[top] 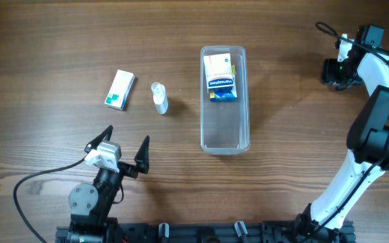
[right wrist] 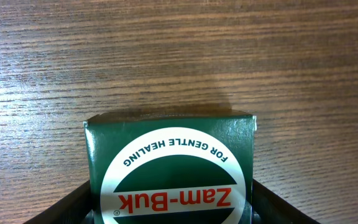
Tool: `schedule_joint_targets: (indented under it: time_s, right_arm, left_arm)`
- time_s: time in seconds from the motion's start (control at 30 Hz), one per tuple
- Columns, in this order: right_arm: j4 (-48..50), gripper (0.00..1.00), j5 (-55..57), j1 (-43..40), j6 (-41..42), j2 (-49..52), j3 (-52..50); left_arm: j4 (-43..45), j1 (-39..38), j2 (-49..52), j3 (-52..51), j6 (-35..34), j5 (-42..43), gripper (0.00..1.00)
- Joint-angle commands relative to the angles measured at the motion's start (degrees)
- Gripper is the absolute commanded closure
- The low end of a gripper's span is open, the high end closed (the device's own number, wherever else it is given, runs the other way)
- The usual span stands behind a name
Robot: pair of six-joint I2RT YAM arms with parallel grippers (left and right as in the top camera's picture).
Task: Pack container
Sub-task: 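Carry the Zam-Buk box over the container and lower it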
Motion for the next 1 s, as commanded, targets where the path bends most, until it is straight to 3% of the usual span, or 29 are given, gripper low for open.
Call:
schedule_joint_targets:
  time_s: [0.0, 0.4, 0.7, 0.97]
  right_arm:
    - [-1.3, 0.33, -4.9, -0.3, 1.5, -0.1, 1.6]
    - [-6.0, 0.36, -17.3, 3.9, 5.9, -19.9, 2.6]
    - [-17.7, 0.35, -18.1, 20.7, 10.3, -27.5, 2.6]
    - [-15.6, 0.35, -11.8, 37.3, 18.8, -25.4, 2.4]
  left_arm:
    - [-0.2, 0.4, -0.3, -0.3, 0.9, 0.7, 0.0]
    - [-0.2, 0.4, -0.3, -0.3, 0.9, 0.7, 0.0]
    - [-0.2, 0.4, -0.3, -0.3, 0.9, 0.7, 0.0]
    - [-0.2, 0.4, -0.3, -0.3, 0.9, 0.7, 0.0]
